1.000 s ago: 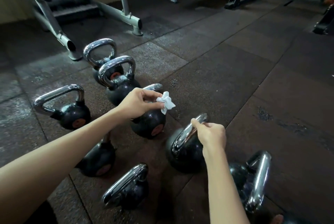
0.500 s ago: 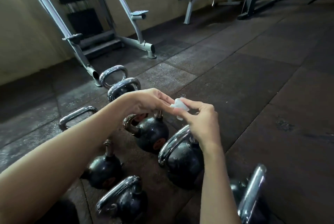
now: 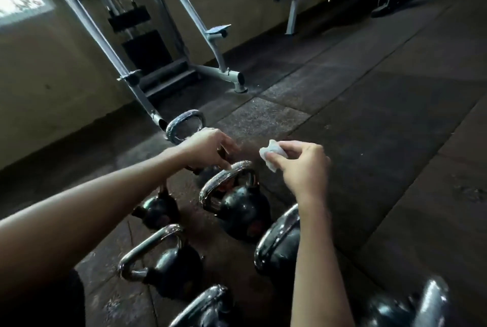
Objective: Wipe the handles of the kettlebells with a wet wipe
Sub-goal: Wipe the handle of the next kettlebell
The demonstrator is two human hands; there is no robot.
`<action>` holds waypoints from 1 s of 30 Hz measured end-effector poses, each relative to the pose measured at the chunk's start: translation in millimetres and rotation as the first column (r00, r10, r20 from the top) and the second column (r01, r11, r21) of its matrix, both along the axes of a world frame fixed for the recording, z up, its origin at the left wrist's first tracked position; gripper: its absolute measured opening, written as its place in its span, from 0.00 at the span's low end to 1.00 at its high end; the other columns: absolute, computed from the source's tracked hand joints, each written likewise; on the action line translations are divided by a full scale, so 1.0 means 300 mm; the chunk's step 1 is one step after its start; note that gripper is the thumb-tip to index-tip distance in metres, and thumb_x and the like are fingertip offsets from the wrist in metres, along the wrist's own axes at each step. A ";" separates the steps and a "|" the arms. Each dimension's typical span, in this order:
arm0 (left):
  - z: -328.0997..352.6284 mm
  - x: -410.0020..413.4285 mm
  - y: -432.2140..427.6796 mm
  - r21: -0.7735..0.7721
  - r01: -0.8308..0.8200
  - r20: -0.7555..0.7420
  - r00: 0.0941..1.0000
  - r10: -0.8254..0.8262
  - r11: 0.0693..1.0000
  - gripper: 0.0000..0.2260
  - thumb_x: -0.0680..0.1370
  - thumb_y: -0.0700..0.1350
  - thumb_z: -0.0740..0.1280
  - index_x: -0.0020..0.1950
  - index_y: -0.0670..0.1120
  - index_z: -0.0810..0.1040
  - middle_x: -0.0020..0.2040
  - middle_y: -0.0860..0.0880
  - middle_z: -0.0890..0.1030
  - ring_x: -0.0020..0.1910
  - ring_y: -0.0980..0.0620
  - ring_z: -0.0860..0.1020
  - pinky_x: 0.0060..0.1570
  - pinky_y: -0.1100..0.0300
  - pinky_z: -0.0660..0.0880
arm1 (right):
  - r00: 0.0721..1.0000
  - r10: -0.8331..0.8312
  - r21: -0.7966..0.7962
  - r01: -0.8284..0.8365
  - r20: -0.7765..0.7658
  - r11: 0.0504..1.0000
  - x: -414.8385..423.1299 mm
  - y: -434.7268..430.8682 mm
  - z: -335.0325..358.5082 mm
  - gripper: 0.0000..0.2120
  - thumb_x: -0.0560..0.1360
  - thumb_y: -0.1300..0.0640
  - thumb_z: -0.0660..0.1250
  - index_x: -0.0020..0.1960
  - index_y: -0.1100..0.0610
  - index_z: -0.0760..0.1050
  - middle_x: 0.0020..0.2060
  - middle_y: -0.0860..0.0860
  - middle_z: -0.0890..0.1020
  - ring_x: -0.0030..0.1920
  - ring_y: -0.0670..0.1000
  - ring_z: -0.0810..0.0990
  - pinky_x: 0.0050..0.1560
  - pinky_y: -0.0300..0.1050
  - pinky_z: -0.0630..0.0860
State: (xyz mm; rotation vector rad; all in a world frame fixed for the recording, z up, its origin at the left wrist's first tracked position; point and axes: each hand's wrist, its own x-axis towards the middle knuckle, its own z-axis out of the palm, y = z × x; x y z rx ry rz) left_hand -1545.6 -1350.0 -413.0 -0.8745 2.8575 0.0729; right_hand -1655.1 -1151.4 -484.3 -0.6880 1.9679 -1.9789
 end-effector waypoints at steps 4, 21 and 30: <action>-0.094 0.022 -0.182 -0.002 0.103 0.106 0.989 -0.102 0.995 0.33 0.64 0.65 0.81 0.66 0.56 0.82 0.60 0.60 0.84 0.61 0.57 0.80 0.53 0.64 0.72 | 0.992 -0.120 0.065 0.123 -0.039 0.990 0.039 -0.148 -0.053 0.09 0.67 0.52 0.83 0.44 0.50 0.86 0.32 0.39 0.85 0.36 0.34 0.83 0.42 0.30 0.77; -0.357 0.063 -0.493 0.550 0.234 0.025 0.955 -0.296 0.801 0.21 0.56 0.67 0.82 0.42 0.59 0.86 0.38 0.59 0.86 0.42 0.59 0.84 0.51 0.54 0.83 | 0.934 -0.133 0.496 0.293 -0.331 0.818 0.229 -0.516 -0.126 0.14 0.68 0.53 0.83 0.53 0.50 0.88 0.27 0.37 0.79 0.29 0.35 0.75 0.33 0.28 0.67; -0.348 0.065 -0.481 0.527 0.231 0.043 0.954 -0.298 0.818 0.22 0.60 0.66 0.82 0.47 0.55 0.86 0.43 0.55 0.85 0.48 0.51 0.83 0.45 0.58 0.77 | 0.906 0.072 0.552 0.189 -0.417 0.812 0.241 -0.554 -0.124 0.13 0.70 0.55 0.81 0.53 0.47 0.88 0.38 0.44 0.84 0.37 0.39 0.78 0.38 0.29 0.67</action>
